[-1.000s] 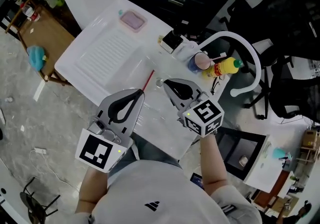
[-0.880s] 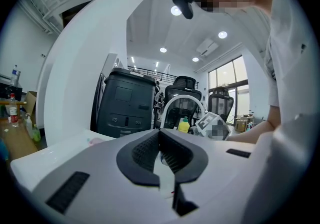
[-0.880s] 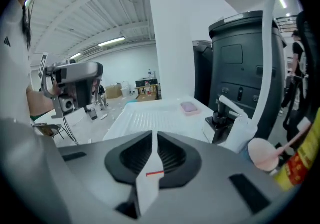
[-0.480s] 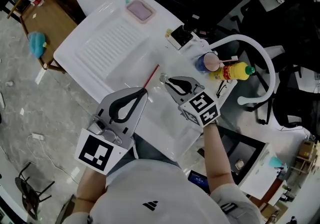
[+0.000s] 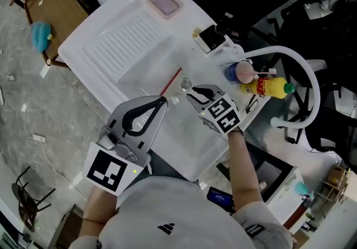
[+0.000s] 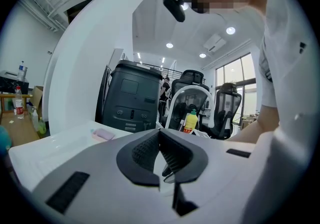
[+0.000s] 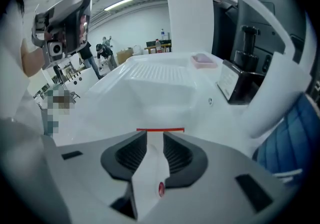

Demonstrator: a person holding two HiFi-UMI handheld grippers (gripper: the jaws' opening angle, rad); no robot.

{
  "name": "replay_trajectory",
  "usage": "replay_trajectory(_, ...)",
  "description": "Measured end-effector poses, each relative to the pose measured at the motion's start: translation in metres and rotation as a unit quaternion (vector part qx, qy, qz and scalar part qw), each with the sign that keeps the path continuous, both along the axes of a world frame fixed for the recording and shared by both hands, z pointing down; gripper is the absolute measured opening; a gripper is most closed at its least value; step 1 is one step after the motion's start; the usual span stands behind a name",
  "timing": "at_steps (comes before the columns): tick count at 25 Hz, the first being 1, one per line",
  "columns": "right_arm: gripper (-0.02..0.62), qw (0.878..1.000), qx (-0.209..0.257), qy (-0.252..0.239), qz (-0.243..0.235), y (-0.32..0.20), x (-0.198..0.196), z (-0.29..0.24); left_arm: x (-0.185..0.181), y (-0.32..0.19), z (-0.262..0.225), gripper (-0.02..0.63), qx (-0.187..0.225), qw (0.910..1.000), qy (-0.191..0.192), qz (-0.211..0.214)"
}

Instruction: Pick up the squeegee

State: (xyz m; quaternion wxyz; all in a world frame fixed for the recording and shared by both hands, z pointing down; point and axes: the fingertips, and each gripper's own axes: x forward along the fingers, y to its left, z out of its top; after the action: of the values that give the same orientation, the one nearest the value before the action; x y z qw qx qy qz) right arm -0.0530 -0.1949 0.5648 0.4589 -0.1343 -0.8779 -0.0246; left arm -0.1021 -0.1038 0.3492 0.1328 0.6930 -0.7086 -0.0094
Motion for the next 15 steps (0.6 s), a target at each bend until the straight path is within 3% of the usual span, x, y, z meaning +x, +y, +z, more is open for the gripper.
replay_trajectory(15, 0.118, 0.993, -0.004, 0.118, -0.028, -0.01, 0.016, 0.068, -0.009, -0.009, 0.014, 0.009, -0.008, 0.9999, 0.005, -0.006)
